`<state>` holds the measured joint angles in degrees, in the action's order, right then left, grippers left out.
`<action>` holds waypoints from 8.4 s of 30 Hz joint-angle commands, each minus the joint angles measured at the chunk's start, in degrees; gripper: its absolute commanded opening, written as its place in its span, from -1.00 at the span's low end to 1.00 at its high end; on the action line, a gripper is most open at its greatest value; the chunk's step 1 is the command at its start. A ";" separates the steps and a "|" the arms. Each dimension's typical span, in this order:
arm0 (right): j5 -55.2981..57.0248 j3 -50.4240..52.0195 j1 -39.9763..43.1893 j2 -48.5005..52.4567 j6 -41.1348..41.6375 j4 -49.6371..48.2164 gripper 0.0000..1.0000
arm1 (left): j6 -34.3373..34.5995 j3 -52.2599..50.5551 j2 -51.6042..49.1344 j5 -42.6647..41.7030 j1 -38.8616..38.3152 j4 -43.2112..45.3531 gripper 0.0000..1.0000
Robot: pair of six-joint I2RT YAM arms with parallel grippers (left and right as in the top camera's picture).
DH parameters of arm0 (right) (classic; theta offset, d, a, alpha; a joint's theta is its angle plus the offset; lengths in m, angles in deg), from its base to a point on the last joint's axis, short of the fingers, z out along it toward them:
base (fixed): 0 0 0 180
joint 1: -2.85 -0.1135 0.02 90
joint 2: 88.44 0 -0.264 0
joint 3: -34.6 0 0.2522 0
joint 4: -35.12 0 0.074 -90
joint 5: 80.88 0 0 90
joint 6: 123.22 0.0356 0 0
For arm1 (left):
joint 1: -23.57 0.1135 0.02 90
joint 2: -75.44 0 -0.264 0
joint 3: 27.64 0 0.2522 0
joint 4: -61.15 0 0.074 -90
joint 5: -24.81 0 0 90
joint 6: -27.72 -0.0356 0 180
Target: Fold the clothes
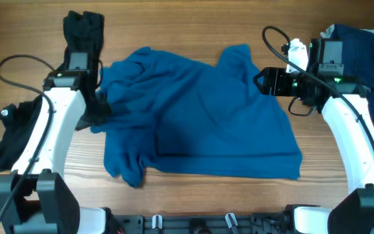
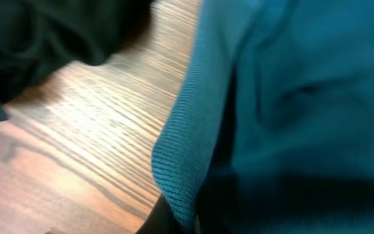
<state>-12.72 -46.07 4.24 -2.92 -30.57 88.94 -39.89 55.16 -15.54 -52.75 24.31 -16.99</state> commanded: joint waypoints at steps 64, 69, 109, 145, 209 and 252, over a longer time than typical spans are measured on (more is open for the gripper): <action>0.20 -0.83 0.00 0.37 -2.64 3.48 0.67 | -33.92 31.17 -39.58 -25.03 -5.14 30.23 -0.92; 0.61 -0.83 -0.04 0.37 -2.69 2.86 0.67 | -32.50 31.39 -30.82 -19.67 -5.27 30.29 -0.92; 1.03 -0.81 -0.04 0.39 -2.69 1.84 0.67 | -20.72 32.13 -25.40 -19.06 -7.19 -2.23 -0.05; 1.07 -0.79 -0.04 0.44 -2.64 0.90 0.66 | -23.02 49.07 -22.97 -12.31 -8.35 7.69 -0.92; 1.68 -40.87 2.62 43.47 -4.15 -21.64 -0.92 | -21.92 49.05 -32.15 -4.02 -8.48 19.56 -0.92; 11.69 -40.22 7.23 16.87 14.29 33.24 0.99 | 5.09 49.07 -22.86 -4.66 -9.31 -20.50 0.99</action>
<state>-9.03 -85.98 11.32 18.83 -24.05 116.50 -48.11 104.01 -40.22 -57.14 14.67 -31.86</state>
